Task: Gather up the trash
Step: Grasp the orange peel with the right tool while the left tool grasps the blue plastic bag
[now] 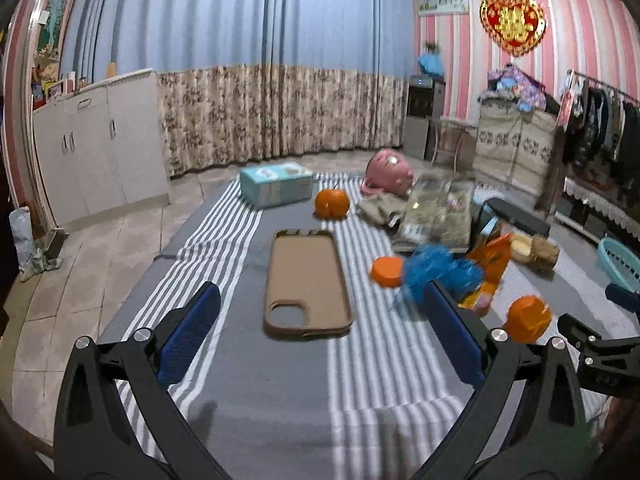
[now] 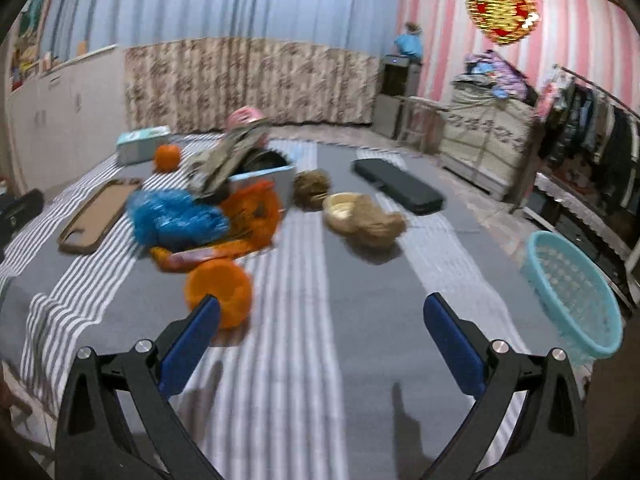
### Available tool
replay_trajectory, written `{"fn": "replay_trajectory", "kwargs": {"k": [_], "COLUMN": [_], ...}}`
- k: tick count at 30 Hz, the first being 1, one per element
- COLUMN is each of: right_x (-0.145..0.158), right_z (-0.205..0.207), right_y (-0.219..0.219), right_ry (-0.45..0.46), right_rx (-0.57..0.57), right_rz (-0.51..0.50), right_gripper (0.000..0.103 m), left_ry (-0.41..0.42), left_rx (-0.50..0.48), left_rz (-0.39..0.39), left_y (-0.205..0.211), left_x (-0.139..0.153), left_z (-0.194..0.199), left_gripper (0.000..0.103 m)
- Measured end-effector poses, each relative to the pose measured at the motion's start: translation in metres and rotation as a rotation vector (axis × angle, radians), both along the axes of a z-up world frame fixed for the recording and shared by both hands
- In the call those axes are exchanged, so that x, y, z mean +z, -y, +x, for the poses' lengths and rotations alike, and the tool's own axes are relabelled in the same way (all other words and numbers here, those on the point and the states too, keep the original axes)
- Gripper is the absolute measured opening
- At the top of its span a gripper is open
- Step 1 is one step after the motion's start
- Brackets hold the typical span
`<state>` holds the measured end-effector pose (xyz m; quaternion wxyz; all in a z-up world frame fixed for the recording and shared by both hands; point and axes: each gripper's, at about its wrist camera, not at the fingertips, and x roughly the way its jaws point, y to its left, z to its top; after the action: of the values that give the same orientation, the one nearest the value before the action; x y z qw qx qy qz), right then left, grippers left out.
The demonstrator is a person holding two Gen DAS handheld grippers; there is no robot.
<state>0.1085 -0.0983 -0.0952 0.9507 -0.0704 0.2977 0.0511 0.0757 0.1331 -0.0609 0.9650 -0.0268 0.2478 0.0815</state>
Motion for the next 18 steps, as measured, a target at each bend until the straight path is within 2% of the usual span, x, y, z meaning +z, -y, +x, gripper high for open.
{"fn": "replay_trajectory", "kwargs": {"k": [3,7,11,13,14,15,18], "right_x": [-0.006,-0.013,-0.019,-0.022,-0.023,-0.026,-0.029], "right_z": [0.007,0.024,0.037,0.040,0.042,0.043,0.043], "right_y": [-0.012,-0.023,-0.034,-0.036,-0.038,-0.039,-0.040], "right_ry": [-0.032,-0.085,-0.118,-0.126,-0.138,-0.153,-0.167], "right_rx": [0.032,0.050,0.066,0.080,0.092,0.105,0.131], "right_rz": [0.019,0.045,0.038,0.036,0.035,0.037,0.051], "right_gripper": [0.099,0.099,0.098,0.087,0.073,0.063,0.053], "left_ry": [-0.040,-0.080,-0.075,-0.072,-0.068,-0.067,-0.048], "left_rx": [-0.002,0.004,0.033,0.020,0.020,0.021,0.015], "left_rz": [0.009,-0.041,-0.042,-0.051,-0.047,-0.044,-0.041], "left_y": [-0.010,-0.025,-0.032,-0.033,-0.032,-0.031,-0.026], "left_x": [-0.006,-0.013,-0.018,-0.018,-0.017,-0.016,-0.012], "left_z": [0.006,0.014,0.015,0.018,0.019,0.020,0.023], "left_gripper": [0.098,0.098,0.098,0.098,0.098,0.098,0.098]}}
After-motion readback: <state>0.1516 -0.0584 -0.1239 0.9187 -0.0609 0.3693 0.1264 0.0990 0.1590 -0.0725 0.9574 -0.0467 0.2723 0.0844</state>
